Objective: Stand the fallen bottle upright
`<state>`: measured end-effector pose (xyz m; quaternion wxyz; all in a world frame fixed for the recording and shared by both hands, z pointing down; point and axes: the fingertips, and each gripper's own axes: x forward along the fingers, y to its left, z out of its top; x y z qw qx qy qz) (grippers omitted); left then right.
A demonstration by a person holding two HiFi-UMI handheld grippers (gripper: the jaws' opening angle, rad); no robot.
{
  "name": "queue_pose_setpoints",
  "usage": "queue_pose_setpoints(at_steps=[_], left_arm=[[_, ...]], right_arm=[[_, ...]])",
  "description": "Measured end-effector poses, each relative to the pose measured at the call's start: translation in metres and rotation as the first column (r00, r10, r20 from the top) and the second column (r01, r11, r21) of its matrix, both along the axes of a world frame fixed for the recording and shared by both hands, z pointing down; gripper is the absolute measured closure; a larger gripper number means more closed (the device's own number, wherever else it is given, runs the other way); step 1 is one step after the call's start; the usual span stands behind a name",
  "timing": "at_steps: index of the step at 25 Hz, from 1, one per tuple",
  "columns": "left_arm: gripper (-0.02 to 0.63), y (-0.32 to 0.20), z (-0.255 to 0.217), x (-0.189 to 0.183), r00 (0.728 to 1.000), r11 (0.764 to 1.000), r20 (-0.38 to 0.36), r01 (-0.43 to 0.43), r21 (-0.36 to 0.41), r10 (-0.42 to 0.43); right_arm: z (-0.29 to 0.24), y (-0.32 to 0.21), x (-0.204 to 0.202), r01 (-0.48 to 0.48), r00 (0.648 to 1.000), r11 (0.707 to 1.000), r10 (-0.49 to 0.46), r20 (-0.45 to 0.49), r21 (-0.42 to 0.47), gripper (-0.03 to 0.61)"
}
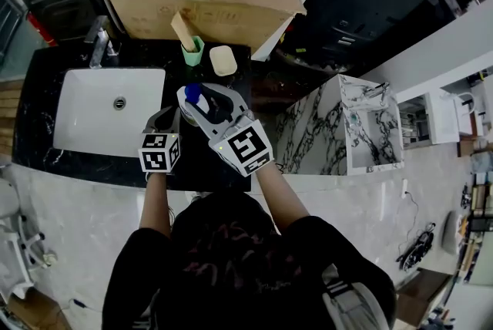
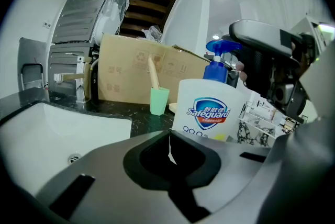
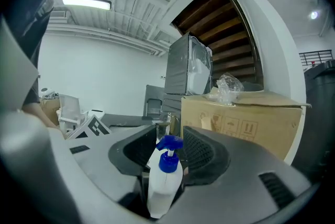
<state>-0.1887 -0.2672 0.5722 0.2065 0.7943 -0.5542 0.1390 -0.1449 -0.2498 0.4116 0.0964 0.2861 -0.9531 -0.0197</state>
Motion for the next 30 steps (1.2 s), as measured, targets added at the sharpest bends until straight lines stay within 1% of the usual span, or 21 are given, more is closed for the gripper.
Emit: queue_pose_setpoints(at_steps=[8,12,13,15,17,19,20,24,30], left_arm=[[0.597,0.006,-0.008,-0.006,1.0,1.0,0.026,0.008,0.013,-0.008],[0.597,0.007,-0.022,-0.01,0.999,0.999,0.044,0.015,0.041,-0.016],[0.597,0.007,-0.026,-0.011,0.999,0.999,0.05,0.017,0.05,-0.02],[0.597,0.007,-0.036,-0.014,0.998,0.997,0.06,0.024,0.069,-0.028],[0.597,0.007,-0.045,-0.016,0.997,0.996,0.07,0.031,0.088,-0.037],[0.597,0.006,-0.054,-0.018,0.996,0.994,0.081,0.036,0.106,-0.044],[0.597,0.006,-0.058,-0.019,0.995,0.993,0.087,0.036,0.115,-0.047],[0.597,0.004,-0.078,-0.021,0.993,0.987,0.107,0.042,0.156,-0.059],[0.597,0.001,-0.115,-0.022,0.991,0.97,0.112,0.048,0.237,-0.077]], right_arm=[[0.002,-0.006,0.039,-0.083,0.995,0.996,0.085,0.059,-0.029,0.433],[0.006,-0.012,0.06,-0.151,0.986,0.987,0.154,0.067,-0.046,0.451],[0.007,-0.014,0.067,-0.174,0.982,0.983,0.178,0.07,-0.052,0.457],[0.01,-0.019,0.08,-0.227,0.971,0.972,0.23,0.066,-0.056,0.488],[0.013,-0.023,0.095,-0.282,0.956,0.957,0.286,0.06,-0.063,0.513],[0.017,-0.028,0.108,-0.334,0.939,0.939,0.338,0.057,-0.079,0.557],[0.019,-0.03,0.113,-0.352,0.933,0.932,0.357,0.051,-0.084,0.563],[0.023,-0.034,0.129,-0.387,0.92,0.918,0.391,0.031,-0.082,0.563],[0.017,-0.038,0.144,-0.409,0.912,0.911,0.41,0.01,-0.052,0.565]])
